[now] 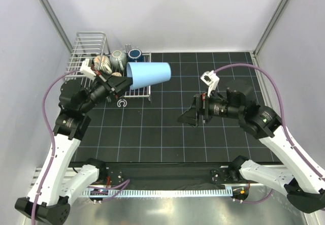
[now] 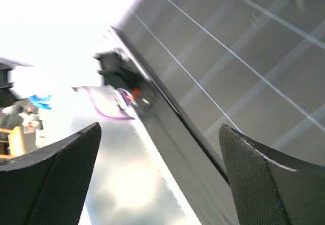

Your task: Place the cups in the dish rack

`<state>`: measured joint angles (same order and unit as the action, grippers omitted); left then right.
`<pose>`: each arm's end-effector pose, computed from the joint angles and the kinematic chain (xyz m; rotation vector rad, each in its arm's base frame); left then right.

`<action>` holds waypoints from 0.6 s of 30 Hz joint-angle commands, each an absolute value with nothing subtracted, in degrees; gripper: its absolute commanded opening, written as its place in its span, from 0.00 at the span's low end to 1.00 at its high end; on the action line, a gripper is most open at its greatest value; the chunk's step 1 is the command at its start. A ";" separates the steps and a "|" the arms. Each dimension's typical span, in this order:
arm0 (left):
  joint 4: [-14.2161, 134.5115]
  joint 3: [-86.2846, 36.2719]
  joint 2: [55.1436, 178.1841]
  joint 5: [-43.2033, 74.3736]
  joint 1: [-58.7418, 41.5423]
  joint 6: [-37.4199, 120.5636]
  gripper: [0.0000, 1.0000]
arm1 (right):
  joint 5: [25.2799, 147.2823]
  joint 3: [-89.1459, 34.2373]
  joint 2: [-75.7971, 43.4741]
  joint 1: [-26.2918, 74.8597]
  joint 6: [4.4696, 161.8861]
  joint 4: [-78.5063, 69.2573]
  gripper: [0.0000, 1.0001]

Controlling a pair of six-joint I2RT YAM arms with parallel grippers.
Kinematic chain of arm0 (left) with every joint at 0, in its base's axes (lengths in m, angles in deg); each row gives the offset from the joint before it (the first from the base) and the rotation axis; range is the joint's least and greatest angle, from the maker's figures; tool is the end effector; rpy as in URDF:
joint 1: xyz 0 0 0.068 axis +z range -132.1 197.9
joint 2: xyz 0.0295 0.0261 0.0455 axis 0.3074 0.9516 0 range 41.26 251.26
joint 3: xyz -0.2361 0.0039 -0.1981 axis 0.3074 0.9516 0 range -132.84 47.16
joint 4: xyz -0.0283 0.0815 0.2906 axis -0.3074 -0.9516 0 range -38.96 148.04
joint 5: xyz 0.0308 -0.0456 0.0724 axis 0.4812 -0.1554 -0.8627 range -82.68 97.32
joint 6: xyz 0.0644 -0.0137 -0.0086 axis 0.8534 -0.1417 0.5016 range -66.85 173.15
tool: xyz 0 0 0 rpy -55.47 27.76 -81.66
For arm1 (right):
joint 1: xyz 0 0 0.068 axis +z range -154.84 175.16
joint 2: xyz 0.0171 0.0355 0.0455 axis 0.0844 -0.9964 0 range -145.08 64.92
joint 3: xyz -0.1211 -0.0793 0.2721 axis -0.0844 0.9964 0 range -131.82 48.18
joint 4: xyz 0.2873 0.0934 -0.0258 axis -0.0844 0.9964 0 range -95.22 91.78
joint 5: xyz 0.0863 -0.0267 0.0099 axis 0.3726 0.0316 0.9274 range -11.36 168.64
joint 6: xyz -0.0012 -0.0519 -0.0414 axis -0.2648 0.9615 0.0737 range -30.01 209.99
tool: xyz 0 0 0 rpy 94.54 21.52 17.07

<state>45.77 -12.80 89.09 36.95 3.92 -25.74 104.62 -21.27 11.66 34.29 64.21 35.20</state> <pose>0.1957 -0.0755 0.4553 -0.5596 1.7560 -1.6129 0.1498 0.1516 0.4427 -0.5619 2.0733 1.1507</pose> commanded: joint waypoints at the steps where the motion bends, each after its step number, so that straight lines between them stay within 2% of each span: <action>1: 68.31 -11.99 91.87 42.74 -1.93 -31.48 0.00 | 110.81 -23.62 15.17 34.36 60.29 22.65 0.99; 8: 80.45 -12.34 97.15 44.24 -13.11 -31.66 0.00 | 111.16 -29.59 15.52 34.27 59.32 16.85 1.00; 13: 82.04 -11.64 97.86 43.62 -14.53 -31.66 0.00 | 110.63 -29.08 18.68 34.36 59.41 11.22 1.00; 18: 83.71 -10.50 97.68 43.45 -15.67 -31.84 0.00 | 105.98 -30.22 19.30 34.36 61.16 13.24 1.00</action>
